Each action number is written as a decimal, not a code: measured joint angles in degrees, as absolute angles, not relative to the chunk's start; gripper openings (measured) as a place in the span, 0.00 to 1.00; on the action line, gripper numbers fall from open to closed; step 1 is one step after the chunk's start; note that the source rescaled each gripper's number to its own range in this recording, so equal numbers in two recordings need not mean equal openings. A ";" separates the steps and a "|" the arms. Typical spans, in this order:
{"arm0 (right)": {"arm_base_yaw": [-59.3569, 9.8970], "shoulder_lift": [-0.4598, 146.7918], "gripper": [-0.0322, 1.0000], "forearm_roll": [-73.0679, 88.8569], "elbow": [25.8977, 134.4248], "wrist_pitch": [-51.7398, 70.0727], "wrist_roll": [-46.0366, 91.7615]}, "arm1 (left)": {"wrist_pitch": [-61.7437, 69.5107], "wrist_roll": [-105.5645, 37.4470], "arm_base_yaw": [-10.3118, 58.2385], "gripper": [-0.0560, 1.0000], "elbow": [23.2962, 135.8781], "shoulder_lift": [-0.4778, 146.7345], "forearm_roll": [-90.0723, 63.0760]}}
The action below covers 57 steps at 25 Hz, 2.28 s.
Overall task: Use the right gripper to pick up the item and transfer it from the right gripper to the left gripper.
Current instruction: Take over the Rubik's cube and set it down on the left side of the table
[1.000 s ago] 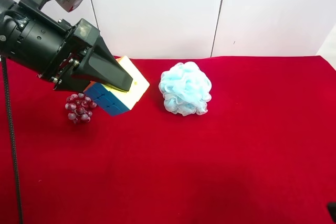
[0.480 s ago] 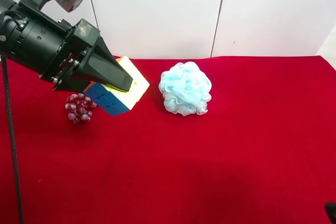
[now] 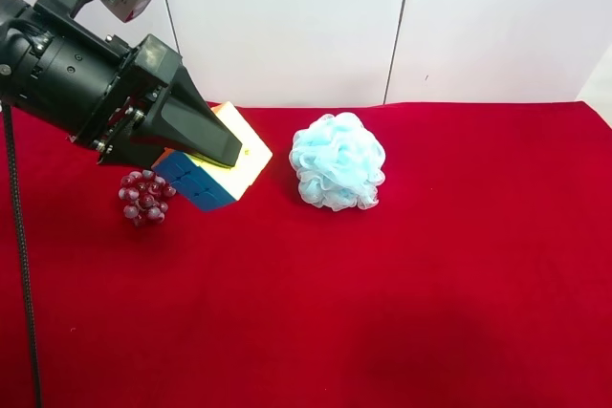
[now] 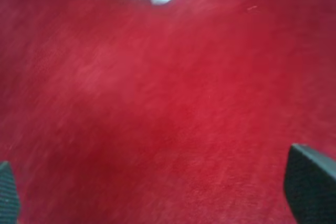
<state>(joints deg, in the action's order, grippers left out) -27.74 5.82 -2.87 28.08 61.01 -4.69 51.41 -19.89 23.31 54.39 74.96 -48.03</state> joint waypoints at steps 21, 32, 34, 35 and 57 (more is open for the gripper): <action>-13.17 -0.09 1.00 -2.97 28.08 61.01 -4.69 | 50.02 -26.63 23.31 0.05 54.39 77.04 -43.92; -13.17 -0.09 1.00 -2.97 28.08 61.01 -4.69 | 43.45 -26.83 23.31 0.05 54.39 84.33 -34.92; -13.17 -0.09 1.00 -2.97 28.08 61.01 -4.69 | 42.29 -27.55 23.45 0.05 54.39 85.67 -34.63; -13.17 -0.09 1.00 -2.97 28.08 61.01 -4.69 | 41.35 -28.08 23.90 0.05 54.39 86.34 -34.29; -13.17 -0.09 1.00 -2.97 28.08 61.01 -4.69 | 19.56 -28.12 37.33 0.05 54.41 104.62 -15.03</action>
<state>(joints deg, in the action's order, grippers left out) -13.17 -0.09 -2.97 28.08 61.01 -4.69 19.56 -28.12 37.33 54.41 104.62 -15.03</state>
